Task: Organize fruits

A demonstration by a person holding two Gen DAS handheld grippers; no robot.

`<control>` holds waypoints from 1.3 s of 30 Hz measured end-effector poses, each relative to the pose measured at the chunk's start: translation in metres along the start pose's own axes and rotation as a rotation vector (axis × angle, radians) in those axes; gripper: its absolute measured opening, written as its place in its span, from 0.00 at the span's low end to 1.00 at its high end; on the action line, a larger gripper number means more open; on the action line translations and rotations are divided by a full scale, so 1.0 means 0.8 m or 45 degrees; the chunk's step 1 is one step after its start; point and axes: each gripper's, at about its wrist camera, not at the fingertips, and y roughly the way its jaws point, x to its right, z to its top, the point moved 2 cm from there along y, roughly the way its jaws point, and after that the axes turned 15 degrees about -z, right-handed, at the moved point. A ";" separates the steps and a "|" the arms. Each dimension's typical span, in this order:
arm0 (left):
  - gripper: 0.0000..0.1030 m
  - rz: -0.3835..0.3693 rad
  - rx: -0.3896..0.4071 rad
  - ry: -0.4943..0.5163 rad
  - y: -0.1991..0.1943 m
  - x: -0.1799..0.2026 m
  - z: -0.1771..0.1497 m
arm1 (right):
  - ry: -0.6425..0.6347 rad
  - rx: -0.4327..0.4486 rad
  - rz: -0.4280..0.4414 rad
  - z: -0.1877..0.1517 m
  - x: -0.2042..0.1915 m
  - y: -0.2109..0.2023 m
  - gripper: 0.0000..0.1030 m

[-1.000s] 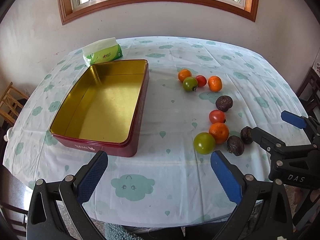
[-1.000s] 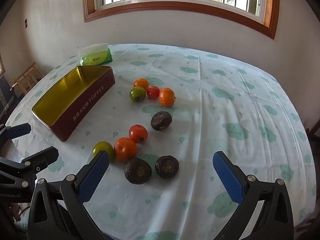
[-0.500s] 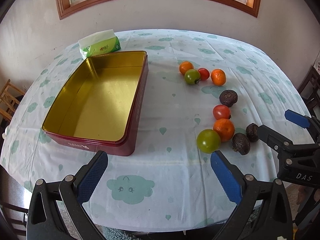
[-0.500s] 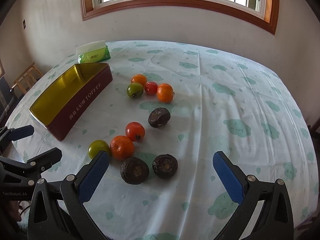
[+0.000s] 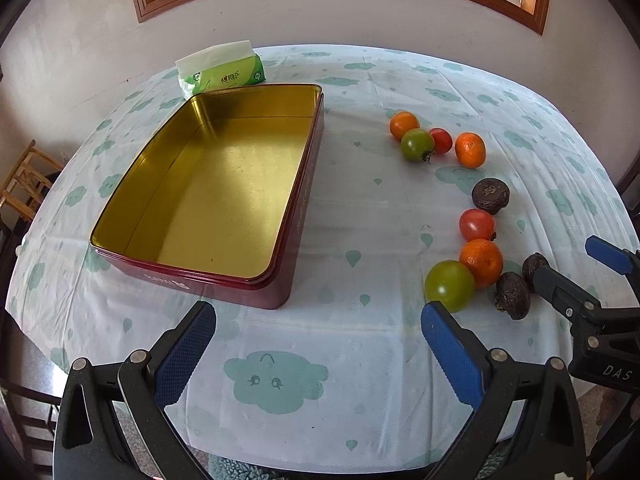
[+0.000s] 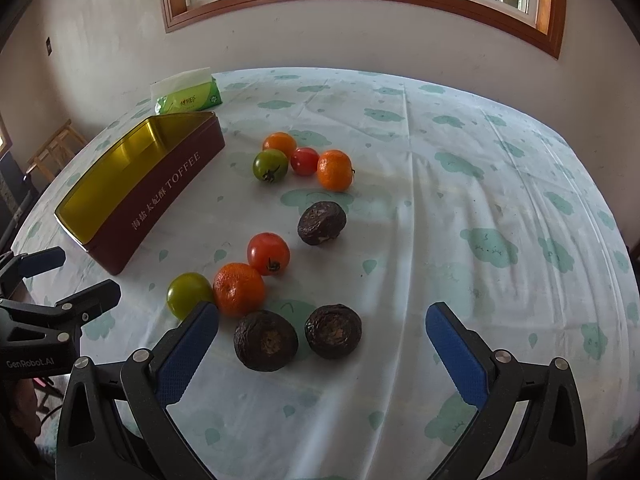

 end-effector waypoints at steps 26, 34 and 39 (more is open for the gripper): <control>0.99 -0.006 -0.022 -0.011 0.008 0.001 0.002 | 0.003 -0.012 0.003 -0.002 0.005 0.010 1.00; 0.99 -0.020 -0.028 0.000 0.009 0.005 0.001 | 0.002 -0.014 0.000 -0.006 0.012 0.013 1.00; 0.99 -0.043 -0.029 0.017 0.007 0.008 -0.002 | -0.008 -0.020 -0.007 -0.010 0.017 0.011 1.00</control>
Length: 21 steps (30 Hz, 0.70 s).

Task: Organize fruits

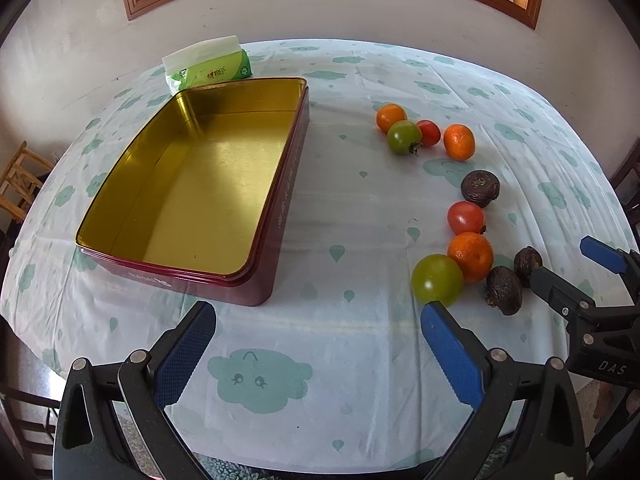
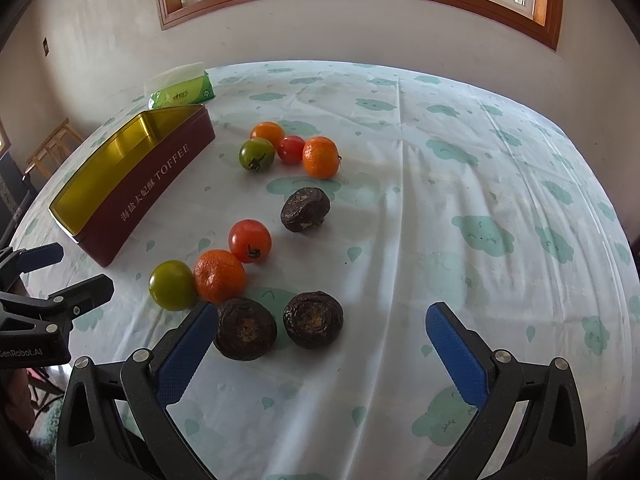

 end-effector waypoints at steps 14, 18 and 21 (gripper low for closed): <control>0.71 -0.143 -0.056 0.184 0.016 0.046 -0.007 | 0.046 -0.031 -0.035 -0.015 0.025 0.000 1.00; 0.63 -0.175 -0.087 0.201 0.028 0.052 -0.006 | 0.050 -0.055 -0.049 -0.020 0.030 0.007 1.00; 0.59 -0.192 -0.094 0.214 0.033 0.055 -0.003 | 0.052 -0.071 -0.051 -0.024 0.033 0.012 1.00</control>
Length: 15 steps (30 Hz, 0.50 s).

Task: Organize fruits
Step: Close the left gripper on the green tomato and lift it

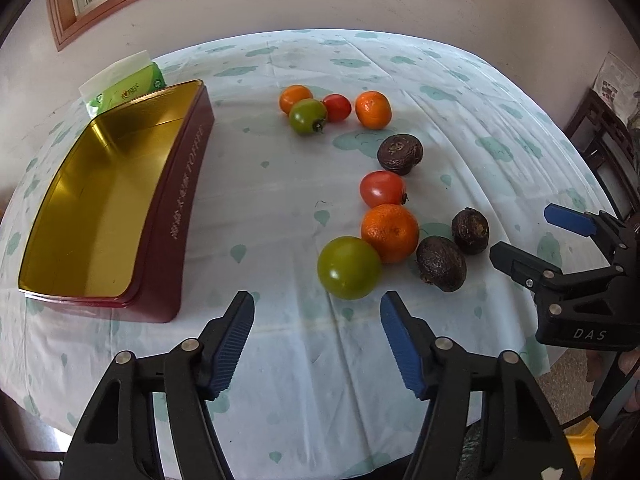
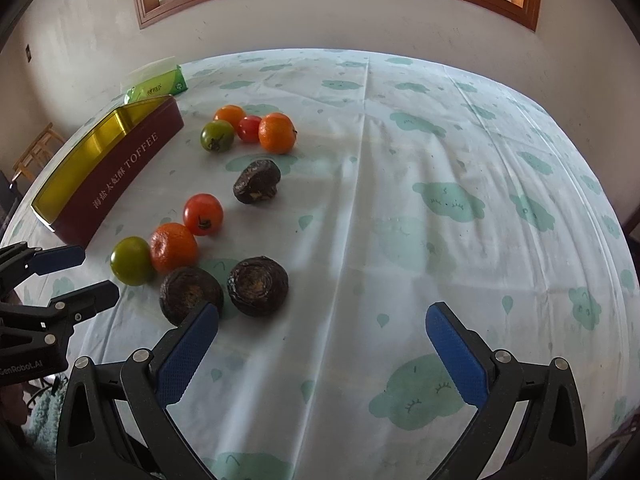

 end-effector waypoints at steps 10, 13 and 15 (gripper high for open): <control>0.55 -0.076 -0.036 -0.011 0.024 -0.002 0.012 | 0.022 -0.029 0.000 -0.005 0.006 0.011 1.00; 0.49 -0.090 -0.047 -0.013 0.032 -0.002 0.014 | 0.025 -0.035 0.002 -0.006 0.006 0.013 1.00; 0.46 -0.095 -0.057 -0.014 0.036 -0.002 0.014 | 0.025 -0.037 0.000 -0.007 0.006 0.014 1.00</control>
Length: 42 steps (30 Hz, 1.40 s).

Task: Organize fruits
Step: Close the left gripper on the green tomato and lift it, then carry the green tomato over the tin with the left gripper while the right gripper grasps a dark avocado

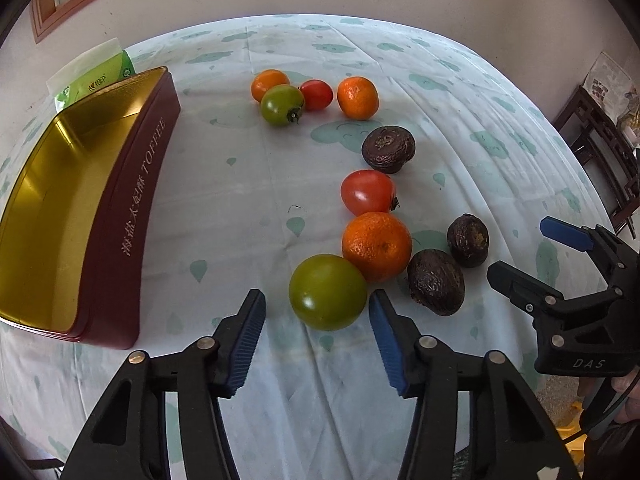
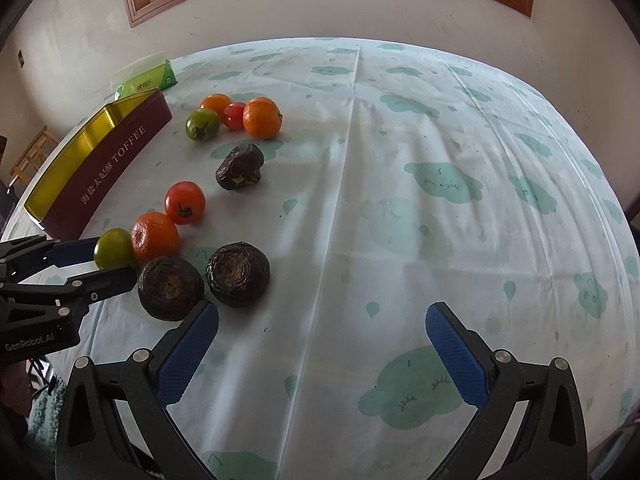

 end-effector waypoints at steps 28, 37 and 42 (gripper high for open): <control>0.32 0.070 0.204 -0.091 -0.109 -0.065 0.028 | -0.013 -0.044 -0.012 -0.006 -0.006 0.013 1.00; 0.32 0.266 0.235 -0.241 -0.137 -0.171 0.025 | -0.028 -0.039 -0.023 -0.001 -0.011 0.009 1.00; 0.32 0.317 0.222 -0.305 -0.139 -0.210 0.015 | -0.031 -0.019 -0.034 0.004 -0.015 0.002 1.00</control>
